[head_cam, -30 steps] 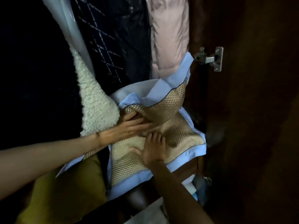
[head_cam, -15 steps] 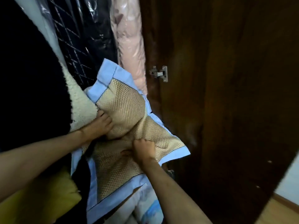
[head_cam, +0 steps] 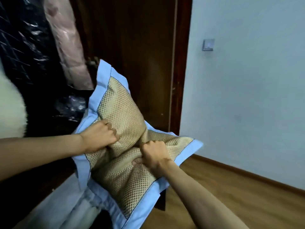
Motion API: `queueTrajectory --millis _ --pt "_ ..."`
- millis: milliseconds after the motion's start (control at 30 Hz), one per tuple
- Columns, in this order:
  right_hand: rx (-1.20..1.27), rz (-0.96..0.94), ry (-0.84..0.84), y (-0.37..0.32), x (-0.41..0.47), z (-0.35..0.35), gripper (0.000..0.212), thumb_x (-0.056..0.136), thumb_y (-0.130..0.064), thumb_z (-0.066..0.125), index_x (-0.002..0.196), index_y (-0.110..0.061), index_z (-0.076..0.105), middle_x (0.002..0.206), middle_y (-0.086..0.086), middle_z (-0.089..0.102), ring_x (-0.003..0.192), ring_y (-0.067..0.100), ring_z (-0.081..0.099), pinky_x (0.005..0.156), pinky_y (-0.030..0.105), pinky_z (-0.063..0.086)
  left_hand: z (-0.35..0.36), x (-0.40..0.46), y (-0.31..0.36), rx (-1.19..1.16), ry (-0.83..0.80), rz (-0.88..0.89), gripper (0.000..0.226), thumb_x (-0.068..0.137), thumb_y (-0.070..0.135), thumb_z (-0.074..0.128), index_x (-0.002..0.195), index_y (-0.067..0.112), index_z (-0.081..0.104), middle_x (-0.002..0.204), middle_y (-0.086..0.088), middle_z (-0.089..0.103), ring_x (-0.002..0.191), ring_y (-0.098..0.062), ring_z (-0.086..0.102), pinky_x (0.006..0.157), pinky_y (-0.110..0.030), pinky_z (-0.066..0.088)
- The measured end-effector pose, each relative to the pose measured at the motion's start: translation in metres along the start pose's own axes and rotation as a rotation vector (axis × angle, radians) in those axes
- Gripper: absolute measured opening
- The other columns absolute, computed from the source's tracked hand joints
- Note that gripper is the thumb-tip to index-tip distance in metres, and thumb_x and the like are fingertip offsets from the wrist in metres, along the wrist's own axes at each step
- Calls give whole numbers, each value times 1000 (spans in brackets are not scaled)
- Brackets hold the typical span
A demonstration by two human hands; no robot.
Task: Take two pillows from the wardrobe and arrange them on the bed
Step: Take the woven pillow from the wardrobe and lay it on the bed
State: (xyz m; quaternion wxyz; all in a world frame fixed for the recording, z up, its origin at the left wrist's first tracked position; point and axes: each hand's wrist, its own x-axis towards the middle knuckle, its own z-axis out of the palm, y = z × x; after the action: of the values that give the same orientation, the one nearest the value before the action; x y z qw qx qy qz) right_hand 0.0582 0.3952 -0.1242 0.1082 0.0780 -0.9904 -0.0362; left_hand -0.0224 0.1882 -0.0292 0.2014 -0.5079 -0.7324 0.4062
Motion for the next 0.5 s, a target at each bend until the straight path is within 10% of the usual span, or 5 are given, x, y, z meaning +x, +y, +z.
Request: queueTrajectory --millis 500 --pt "-259 1050 -223 136 -466 -51 81 57 -93 50 85 -18 60 78 4 72 66 28 68 53 34 36 -297 229 250 -152 725 586 67 87 11 49 149 22 26 110 -1 67 102 -27 61 90 -42 39"
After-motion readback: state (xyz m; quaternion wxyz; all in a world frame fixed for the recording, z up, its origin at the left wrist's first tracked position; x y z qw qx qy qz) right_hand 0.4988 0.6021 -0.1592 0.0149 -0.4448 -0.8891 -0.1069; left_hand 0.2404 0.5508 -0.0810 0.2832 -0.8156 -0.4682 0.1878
